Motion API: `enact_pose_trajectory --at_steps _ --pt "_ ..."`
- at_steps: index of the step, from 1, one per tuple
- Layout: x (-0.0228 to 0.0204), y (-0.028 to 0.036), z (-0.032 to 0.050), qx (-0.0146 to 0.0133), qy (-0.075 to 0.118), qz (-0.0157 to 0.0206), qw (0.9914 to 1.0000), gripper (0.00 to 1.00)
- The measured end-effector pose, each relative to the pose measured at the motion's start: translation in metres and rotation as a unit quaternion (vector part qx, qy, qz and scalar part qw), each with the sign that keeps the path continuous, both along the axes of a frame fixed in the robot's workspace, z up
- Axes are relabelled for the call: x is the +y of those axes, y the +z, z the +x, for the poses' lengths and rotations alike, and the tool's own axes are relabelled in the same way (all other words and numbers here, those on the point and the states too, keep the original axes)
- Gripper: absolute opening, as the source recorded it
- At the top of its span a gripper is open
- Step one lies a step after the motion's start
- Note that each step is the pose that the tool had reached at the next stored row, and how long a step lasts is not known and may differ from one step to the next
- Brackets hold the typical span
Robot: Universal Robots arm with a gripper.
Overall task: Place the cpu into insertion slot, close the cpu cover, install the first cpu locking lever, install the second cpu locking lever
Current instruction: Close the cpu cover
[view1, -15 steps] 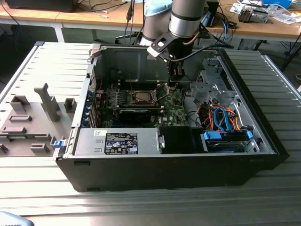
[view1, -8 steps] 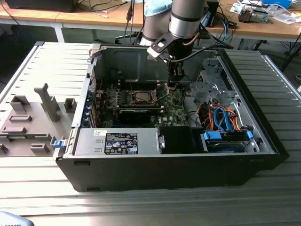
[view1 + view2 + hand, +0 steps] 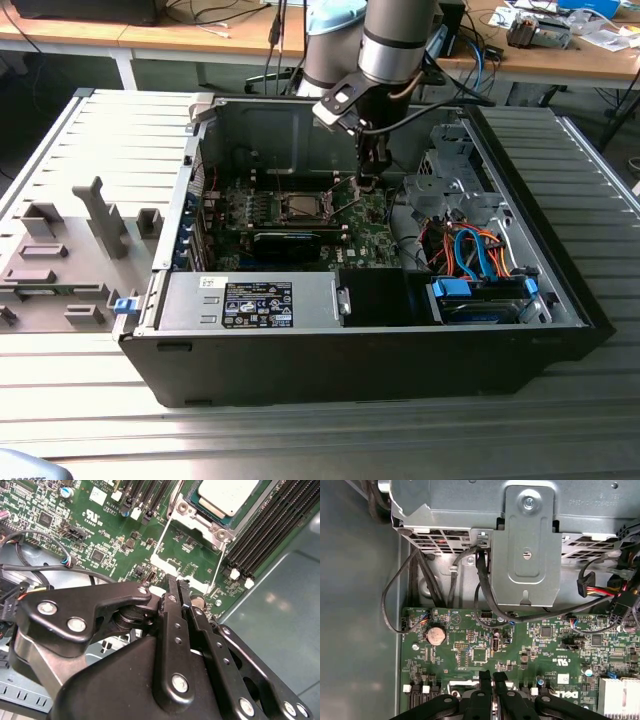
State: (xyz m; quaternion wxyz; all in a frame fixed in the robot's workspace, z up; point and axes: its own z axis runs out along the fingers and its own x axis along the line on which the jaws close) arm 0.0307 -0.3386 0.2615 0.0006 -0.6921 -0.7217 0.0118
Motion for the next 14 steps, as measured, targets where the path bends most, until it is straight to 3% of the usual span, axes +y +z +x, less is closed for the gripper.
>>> enact_pose_trajectory --at_steps 5,10,14 --pt "0.0006 -0.0021 0.0026 0.0 0.0 0.0 1.0 0.16" --pt "0.0048 -0.0041 0.0118 0.0001 0.004 0.0 0.99999 0.16" --pt "0.006 -0.0081 0.0129 0.0001 0.005 0.0 0.99999 0.16"
